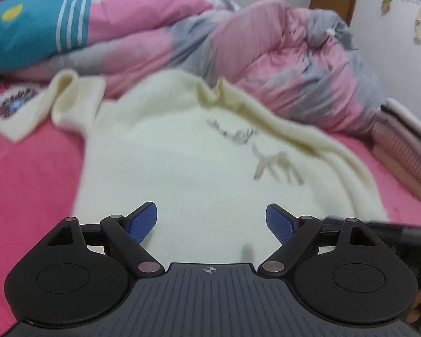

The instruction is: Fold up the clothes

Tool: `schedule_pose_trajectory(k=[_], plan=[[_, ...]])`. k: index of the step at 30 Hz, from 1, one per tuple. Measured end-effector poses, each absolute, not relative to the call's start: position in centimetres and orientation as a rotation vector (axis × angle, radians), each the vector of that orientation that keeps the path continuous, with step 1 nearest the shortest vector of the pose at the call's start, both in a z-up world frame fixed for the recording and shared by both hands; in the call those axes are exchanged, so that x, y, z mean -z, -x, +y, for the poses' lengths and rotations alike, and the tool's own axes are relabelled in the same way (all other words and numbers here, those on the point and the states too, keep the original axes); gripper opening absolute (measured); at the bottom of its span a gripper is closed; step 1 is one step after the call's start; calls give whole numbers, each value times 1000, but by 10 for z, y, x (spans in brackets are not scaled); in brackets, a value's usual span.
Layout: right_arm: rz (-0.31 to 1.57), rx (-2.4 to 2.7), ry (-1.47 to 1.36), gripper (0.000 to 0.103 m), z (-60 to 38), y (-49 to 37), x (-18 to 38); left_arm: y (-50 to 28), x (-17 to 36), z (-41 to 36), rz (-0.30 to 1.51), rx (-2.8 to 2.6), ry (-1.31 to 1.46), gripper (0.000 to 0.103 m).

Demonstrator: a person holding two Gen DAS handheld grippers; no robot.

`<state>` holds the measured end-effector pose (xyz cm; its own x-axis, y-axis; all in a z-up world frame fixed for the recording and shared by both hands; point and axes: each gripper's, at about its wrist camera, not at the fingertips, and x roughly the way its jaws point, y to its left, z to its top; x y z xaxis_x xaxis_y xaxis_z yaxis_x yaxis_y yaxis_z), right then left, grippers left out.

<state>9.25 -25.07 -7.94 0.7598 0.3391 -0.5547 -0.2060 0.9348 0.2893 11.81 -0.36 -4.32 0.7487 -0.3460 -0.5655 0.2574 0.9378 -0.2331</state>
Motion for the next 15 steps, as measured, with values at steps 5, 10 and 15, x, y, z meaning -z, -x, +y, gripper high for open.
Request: schedule_pose_trajectory(k=[5, 10, 15], plan=[[643, -295, -211, 24, -250, -92, 78, -113, 58, -13, 656, 302, 69, 87], [652, -278, -207, 26, -250, -88, 71, -113, 62, -18, 665, 304, 20, 90], [602, -314, -252, 49, -255, -44, 50, -114, 64, -20, 669, 311, 4, 92]])
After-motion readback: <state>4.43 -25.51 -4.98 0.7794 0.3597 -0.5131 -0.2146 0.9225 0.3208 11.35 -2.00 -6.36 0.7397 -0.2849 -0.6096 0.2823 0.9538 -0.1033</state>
